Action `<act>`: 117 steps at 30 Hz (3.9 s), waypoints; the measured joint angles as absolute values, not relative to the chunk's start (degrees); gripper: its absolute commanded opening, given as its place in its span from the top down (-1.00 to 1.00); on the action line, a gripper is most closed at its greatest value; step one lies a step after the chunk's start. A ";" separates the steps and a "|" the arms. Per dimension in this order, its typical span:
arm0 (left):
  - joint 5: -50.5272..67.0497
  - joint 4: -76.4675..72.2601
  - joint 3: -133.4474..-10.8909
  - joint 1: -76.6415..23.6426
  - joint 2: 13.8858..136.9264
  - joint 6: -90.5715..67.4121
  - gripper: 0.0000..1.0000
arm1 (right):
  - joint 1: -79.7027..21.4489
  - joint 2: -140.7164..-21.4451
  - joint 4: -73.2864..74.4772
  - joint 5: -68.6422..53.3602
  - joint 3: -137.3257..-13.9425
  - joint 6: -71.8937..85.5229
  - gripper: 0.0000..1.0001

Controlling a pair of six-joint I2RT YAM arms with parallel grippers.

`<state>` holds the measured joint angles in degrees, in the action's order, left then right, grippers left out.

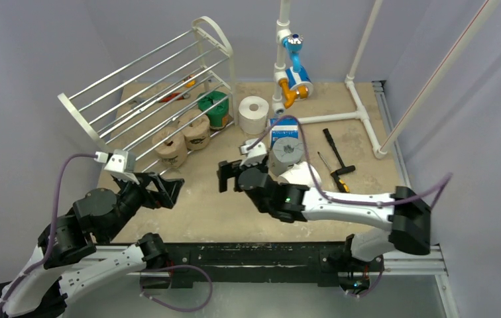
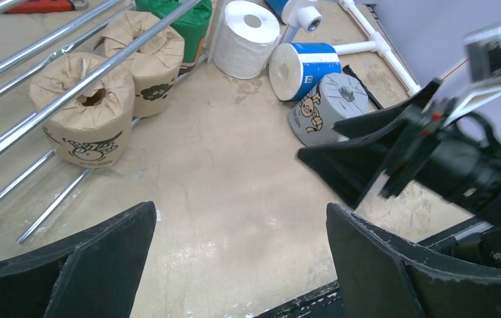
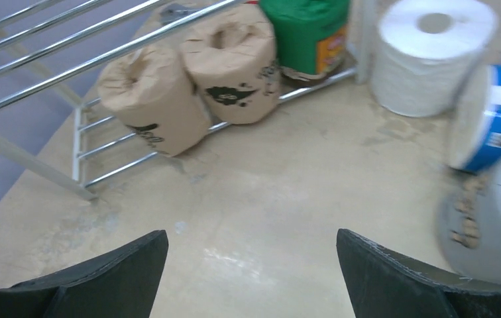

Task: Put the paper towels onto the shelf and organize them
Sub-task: Place the paper towel on the shelf, then pick up the paper towel from the center of the board, then place the paper towel at the center of the board.

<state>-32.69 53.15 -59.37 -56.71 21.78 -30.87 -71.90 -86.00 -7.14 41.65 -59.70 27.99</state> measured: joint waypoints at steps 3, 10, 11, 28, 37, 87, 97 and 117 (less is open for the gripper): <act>-31.73 51.79 -58.39 -56.71 22.68 -30.87 -1.00 | -67.88 -75.59 0.03 40.45 -54.92 31.81 -0.98; -30.00 48.10 -57.01 -56.71 26.24 -30.76 -1.00 | -48.27 -56.45 9.93 34.96 -48.88 37.56 -0.98; -29.85 47.59 -56.82 -56.71 26.61 -30.68 -1.00 | -46.22 -55.53 11.09 34.33 -48.88 38.00 -0.97; -29.34 44.16 -54.87 -56.71 28.49 -29.32 -1.00 | -22.92 -66.87 9.06 8.95 -42.24 42.85 -0.71; -29.41 43.72 -53.87 -56.71 28.67 -29.32 -1.00 | -22.02 -73.49 5.96 6.17 -42.30 42.39 -0.66; -30.33 43.92 -51.64 -56.71 26.09 -29.39 -1.00 | -21.74 -64.93 14.06 7.38 -45.82 36.95 0.09; -30.94 44.73 -51.64 -56.71 25.34 -29.45 -1.00 | -36.82 -61.32 23.24 10.90 -54.74 34.24 0.09; -35.97 52.34 -53.04 -56.71 21.15 -31.92 -1.00 | -59.72 -87.57 16.62 13.74 -61.19 37.78 0.09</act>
